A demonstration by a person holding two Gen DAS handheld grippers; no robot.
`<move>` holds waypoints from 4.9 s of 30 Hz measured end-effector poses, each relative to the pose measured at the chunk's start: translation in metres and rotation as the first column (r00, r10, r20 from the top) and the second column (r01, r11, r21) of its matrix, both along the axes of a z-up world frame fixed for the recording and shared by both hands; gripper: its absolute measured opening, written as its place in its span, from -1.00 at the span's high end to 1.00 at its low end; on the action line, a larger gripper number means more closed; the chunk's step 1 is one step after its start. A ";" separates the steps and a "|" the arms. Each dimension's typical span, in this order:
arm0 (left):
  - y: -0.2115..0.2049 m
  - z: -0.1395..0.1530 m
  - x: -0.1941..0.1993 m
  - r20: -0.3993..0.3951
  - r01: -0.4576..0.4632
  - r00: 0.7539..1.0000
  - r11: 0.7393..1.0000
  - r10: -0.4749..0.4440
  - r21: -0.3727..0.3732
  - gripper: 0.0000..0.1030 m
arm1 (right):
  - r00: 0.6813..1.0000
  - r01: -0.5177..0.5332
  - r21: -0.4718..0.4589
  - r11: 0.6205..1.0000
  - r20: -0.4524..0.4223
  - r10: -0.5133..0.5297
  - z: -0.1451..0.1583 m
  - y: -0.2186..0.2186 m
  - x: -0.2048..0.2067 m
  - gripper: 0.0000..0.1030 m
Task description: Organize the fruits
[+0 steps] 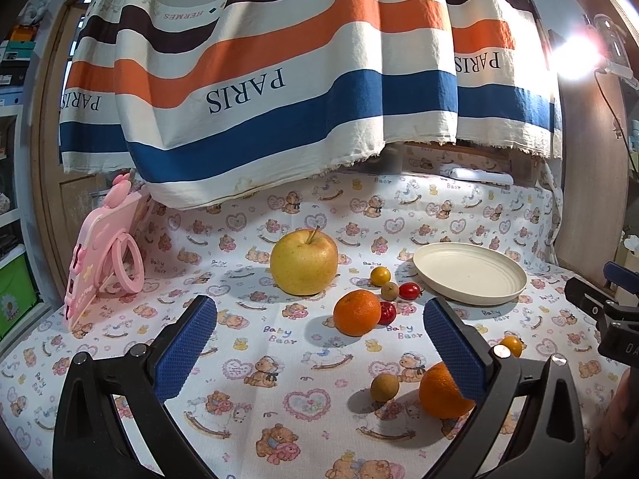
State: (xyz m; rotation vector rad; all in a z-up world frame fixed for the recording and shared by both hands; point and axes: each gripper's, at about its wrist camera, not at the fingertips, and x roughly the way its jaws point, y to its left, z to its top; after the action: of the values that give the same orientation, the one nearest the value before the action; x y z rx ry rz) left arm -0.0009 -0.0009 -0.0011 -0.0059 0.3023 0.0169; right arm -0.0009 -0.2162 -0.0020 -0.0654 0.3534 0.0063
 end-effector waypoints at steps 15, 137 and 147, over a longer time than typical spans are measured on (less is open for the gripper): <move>0.002 0.001 -0.001 -0.001 0.022 1.000 1.000 -0.022 -0.016 -1.00 | 1.000 0.003 0.001 1.000 0.002 -0.003 0.001 -0.001 -0.001 -0.99; 0.026 0.013 0.195 -0.382 0.070 0.918 0.992 -0.105 -0.105 -0.72 | 0.766 -0.408 0.185 0.894 -0.464 0.445 -0.029 0.079 0.207 0.25; 0.032 0.013 0.198 -0.387 0.056 0.917 0.991 -0.099 -0.120 -0.72 | 0.756 -0.379 0.140 0.915 -0.524 0.393 -0.044 0.081 0.224 0.29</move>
State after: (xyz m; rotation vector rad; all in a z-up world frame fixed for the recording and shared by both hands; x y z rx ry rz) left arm 0.1971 0.0312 0.0118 -0.0981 0.7057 -0.0786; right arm 0.2232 -0.1350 -0.0455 -0.1110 0.9106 0.4537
